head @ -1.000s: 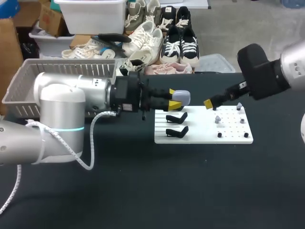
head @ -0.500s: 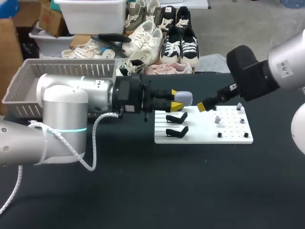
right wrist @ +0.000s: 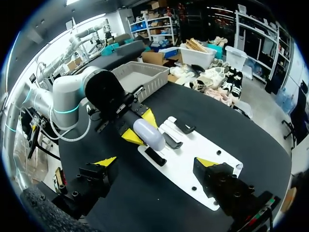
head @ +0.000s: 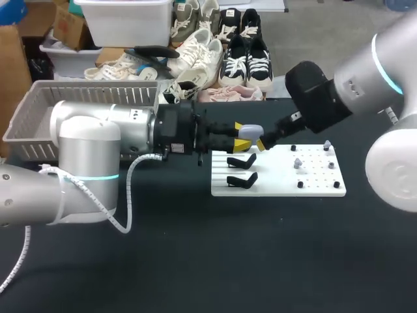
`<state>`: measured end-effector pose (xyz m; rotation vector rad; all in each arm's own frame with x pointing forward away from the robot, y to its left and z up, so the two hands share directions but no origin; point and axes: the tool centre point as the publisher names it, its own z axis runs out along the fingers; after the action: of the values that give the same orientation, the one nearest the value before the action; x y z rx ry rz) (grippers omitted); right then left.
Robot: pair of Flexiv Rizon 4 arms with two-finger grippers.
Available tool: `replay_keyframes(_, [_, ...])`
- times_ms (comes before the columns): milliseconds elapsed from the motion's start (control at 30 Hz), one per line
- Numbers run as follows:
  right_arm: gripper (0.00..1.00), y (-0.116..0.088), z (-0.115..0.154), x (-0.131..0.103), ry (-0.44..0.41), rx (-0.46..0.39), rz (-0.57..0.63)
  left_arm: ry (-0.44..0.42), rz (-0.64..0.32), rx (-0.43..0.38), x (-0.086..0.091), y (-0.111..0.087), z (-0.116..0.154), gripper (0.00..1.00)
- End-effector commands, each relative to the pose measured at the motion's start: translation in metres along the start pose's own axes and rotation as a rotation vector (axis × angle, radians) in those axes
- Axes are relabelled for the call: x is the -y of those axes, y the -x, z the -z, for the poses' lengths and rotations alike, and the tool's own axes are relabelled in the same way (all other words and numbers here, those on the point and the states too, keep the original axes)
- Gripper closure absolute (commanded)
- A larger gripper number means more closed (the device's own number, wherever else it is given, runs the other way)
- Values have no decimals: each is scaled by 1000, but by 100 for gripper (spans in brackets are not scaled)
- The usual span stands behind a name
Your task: Pick up each earbud case from the left stands, insert the matching earbuds, close the lid, and place the case in the box.
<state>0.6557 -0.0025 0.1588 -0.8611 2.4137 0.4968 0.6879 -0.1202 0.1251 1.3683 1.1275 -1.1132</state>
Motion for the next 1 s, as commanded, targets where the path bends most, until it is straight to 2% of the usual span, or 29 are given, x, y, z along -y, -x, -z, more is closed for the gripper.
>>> replay_keyframes(33, [0,7,-10,0,-63,-19,-9,2,-1,2,0,-1,0,100])
replay_keyframes(400, [0,9,-19,12,-87,-40,-33,2,-1,2,0,-1,0,100])
replay_keyframes(1000, [0,11,-25,22,-129,-20,-71,2,-1,2,0,-1,0,100])
